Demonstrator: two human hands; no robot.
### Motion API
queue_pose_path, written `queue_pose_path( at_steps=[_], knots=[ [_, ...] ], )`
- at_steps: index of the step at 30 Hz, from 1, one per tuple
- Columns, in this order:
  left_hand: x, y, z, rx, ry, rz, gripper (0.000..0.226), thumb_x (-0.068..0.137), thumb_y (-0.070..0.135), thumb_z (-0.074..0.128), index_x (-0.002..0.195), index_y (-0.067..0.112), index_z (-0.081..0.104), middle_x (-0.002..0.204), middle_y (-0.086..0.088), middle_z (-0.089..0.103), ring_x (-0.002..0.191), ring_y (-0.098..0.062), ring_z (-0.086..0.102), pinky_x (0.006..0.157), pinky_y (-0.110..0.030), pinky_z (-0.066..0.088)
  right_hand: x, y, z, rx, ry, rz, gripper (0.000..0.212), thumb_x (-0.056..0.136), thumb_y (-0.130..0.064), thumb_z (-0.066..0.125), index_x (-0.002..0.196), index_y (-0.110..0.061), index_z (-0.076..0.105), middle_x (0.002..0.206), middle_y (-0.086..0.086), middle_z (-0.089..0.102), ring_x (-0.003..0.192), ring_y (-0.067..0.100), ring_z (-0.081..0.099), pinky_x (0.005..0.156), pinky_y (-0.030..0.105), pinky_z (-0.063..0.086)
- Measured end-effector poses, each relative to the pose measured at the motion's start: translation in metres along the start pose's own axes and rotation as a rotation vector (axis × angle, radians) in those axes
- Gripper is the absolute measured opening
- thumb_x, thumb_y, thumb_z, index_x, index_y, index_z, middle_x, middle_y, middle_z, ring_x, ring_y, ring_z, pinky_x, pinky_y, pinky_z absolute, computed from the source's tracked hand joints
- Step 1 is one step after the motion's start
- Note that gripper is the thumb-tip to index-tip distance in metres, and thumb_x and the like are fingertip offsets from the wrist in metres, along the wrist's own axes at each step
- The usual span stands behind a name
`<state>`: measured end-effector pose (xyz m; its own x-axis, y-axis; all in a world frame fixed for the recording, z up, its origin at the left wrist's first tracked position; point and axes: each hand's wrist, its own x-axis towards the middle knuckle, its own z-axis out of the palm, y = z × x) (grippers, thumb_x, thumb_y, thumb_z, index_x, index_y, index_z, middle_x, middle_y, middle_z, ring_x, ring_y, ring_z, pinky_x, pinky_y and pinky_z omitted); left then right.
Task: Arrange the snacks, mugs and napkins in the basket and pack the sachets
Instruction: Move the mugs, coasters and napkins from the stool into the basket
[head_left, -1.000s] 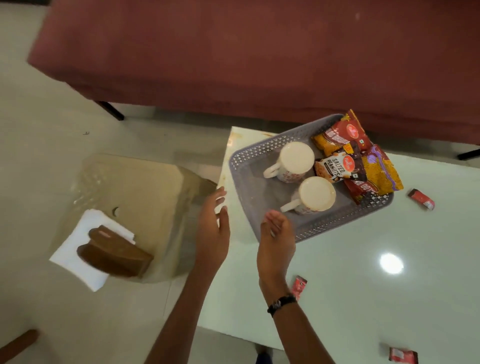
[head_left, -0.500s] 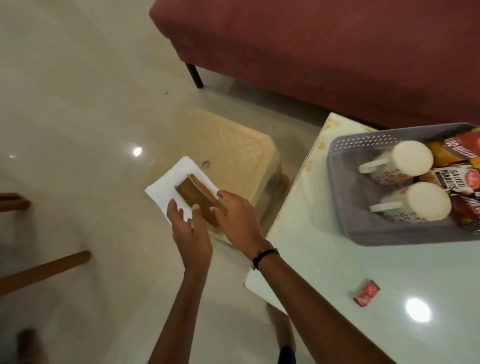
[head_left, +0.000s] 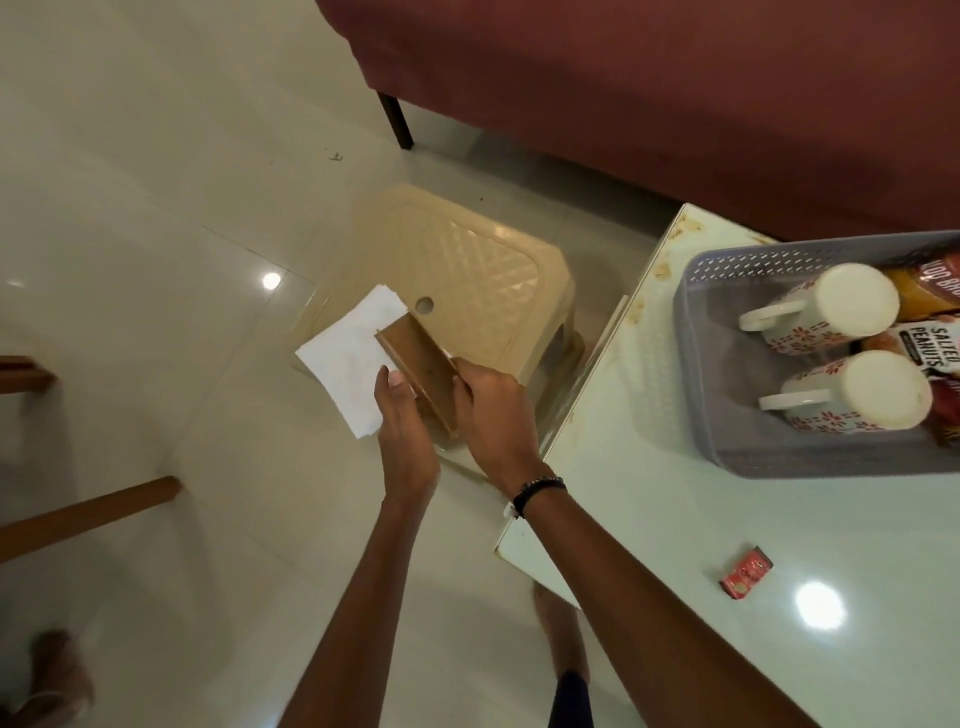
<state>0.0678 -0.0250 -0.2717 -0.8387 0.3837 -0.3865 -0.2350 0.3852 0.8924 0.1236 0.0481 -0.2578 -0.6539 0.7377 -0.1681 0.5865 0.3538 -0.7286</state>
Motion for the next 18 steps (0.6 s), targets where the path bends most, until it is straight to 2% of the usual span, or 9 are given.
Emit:
queue_pose_path(
  at_steps=[2,3,5,7,10,12,13,16,18],
  knots=[
    [0.001,-0.001,0.003,0.040,0.002,-0.041,0.053,0.096,0.054,0.023,0.144,0.032,0.024,0.150,0.003,0.035,0.138,-0.017,0.032,0.109,-0.029,0.026,-0.007,0.009,-0.012,0.056,0.071,0.038,0.027,0.100,-0.021,0.043,0.111,-0.009,0.064,0.097,0.009,0.072,0.085,0.023,0.067,0.080,0.033,0.057],
    [0.001,-0.001,0.005,0.086,0.002,-0.066,0.055,0.096,0.055,0.024,0.145,0.029,0.024,0.152,-0.001,0.034,0.138,-0.020,0.033,0.107,-0.029,0.026,-0.011,0.015,-0.020,0.078,0.103,0.059,0.028,0.099,-0.020,0.044,0.114,-0.009,0.065,0.098,0.008,0.072,0.086,0.022,0.067,0.081,0.034,0.057],
    [0.003,0.000,0.008,0.236,0.005,-0.100,0.055,0.097,0.050,0.027,0.145,0.023,0.024,0.150,-0.009,0.037,0.134,-0.027,0.038,0.104,-0.032,0.030,-0.018,0.031,-0.040,0.094,0.170,0.106,0.027,0.098,-0.019,0.046,0.116,-0.011,0.065,0.097,0.008,0.073,0.084,0.021,0.067,0.078,0.036,0.058],
    [0.003,0.000,0.010,0.388,0.008,-0.062,0.053,0.099,0.037,0.036,0.144,0.011,0.027,0.146,-0.017,0.040,0.131,-0.032,0.041,0.108,-0.038,0.033,-0.025,0.050,-0.066,0.093,0.279,0.148,0.025,0.097,-0.017,0.049,0.114,-0.011,0.067,0.095,0.008,0.073,0.082,0.022,0.068,0.076,0.034,0.057],
    [0.004,-0.002,0.014,0.620,-0.008,0.013,0.052,0.096,0.017,0.045,0.140,-0.004,0.030,0.148,-0.023,0.035,0.137,-0.036,0.032,0.115,-0.044,0.026,-0.035,0.083,-0.110,0.062,0.467,0.198,0.024,0.096,-0.017,0.052,0.112,-0.008,0.068,0.098,0.008,0.074,0.079,0.012,0.064,0.072,0.021,0.052],
    [0.005,-0.003,0.016,0.828,-0.055,0.029,0.052,0.096,0.017,0.044,0.141,-0.004,0.029,0.151,-0.024,0.028,0.139,-0.037,0.027,0.114,-0.044,0.023,-0.041,0.105,-0.136,-0.007,0.555,0.234,0.023,0.095,-0.016,0.053,0.106,-0.004,0.069,0.091,0.009,0.074,0.074,0.011,0.061,0.064,0.008,0.041],
    [0.006,-0.004,0.018,0.897,-0.074,0.035,0.053,0.096,0.019,0.044,0.142,-0.002,0.028,0.152,-0.021,0.024,0.140,-0.036,0.024,0.113,-0.043,0.023,-0.044,0.115,-0.147,-0.032,0.597,0.255,0.021,0.095,-0.015,0.054,0.102,-0.003,0.069,0.086,0.010,0.073,0.071,0.014,0.061,0.061,0.007,0.037],
    [0.005,0.000,0.026,0.891,-0.049,0.011,0.057,0.093,0.020,0.045,0.144,0.005,0.024,0.153,-0.016,0.021,0.140,-0.033,0.023,0.114,-0.044,0.023,-0.049,0.141,-0.166,-0.060,0.665,0.350,0.019,0.094,-0.013,0.054,0.102,-0.004,0.069,0.090,0.014,0.073,0.078,0.024,0.064,0.070,0.021,0.043],
    [0.004,0.000,0.030,0.947,-0.036,0.014,0.057,0.093,0.020,0.045,0.144,0.005,0.025,0.153,-0.016,0.021,0.140,-0.034,0.022,0.113,-0.045,0.024,-0.047,0.155,-0.167,-0.064,0.625,0.411,0.021,0.094,-0.012,0.053,0.107,-0.004,0.068,0.097,0.015,0.073,0.089,0.029,0.065,0.075,0.026,0.043]
  ],
)
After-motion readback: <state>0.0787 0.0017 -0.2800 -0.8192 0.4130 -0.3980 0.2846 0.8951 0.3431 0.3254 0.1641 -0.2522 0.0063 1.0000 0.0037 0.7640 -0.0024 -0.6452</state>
